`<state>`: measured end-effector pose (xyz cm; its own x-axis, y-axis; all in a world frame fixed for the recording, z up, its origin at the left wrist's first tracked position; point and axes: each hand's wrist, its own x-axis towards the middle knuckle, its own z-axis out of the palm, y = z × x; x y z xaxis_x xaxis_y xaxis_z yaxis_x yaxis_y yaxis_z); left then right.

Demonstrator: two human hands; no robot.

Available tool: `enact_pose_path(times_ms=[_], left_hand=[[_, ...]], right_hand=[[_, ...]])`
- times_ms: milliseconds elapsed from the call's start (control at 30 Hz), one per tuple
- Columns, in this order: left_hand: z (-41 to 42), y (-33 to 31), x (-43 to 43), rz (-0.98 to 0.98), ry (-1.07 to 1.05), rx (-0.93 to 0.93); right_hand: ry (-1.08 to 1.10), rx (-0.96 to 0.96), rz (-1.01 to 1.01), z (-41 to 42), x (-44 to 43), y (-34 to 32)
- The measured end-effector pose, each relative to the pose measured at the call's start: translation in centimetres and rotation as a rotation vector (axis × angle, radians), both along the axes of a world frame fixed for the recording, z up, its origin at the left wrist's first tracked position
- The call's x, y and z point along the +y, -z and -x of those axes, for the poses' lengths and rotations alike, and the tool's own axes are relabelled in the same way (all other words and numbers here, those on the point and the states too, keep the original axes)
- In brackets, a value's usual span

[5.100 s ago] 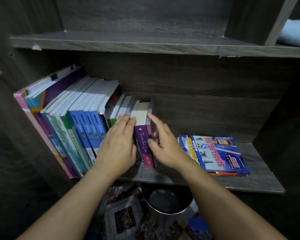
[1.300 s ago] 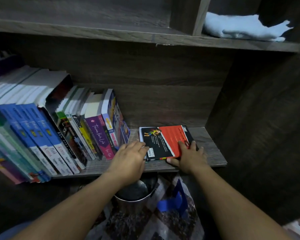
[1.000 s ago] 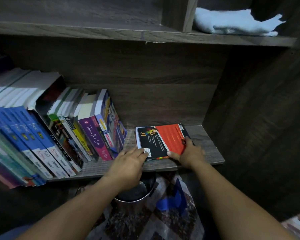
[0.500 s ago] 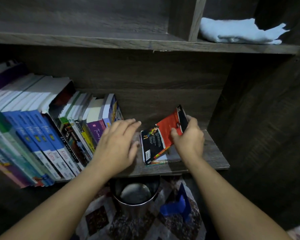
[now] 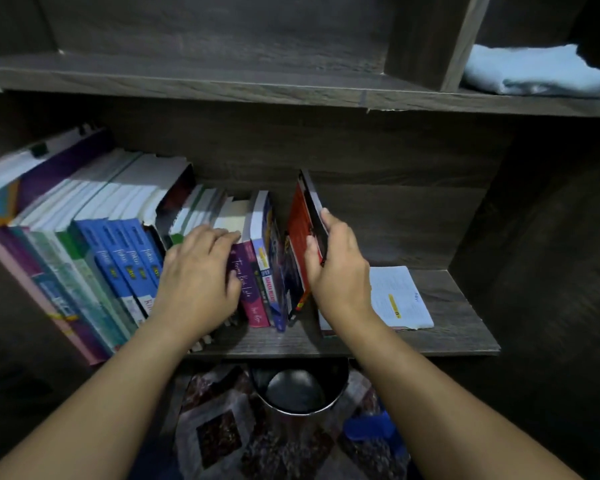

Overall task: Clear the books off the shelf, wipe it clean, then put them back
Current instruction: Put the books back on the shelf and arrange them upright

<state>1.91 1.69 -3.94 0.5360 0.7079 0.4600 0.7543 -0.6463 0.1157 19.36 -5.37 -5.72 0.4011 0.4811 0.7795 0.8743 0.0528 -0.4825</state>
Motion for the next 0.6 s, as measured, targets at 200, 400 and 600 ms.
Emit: enact_pose_path(times_ms=[200, 400, 600], left_hand=[[0.9, 0.7, 0.2, -0.029, 0.059, 0.009], [1.4, 1.0, 0.6, -0.022, 0.083, 0.032], [0.9, 0.9, 0.1, 0.007, 0.064, -0.034]], right_hand=[[-0.333, 0.102, 0.406, 1.9, 1.8, 2.2], [-0.405, 0.158, 0.732, 0.9, 1.9, 3.3], [-0.337, 0.062, 0.8, -0.3, 1.7, 3.3]])
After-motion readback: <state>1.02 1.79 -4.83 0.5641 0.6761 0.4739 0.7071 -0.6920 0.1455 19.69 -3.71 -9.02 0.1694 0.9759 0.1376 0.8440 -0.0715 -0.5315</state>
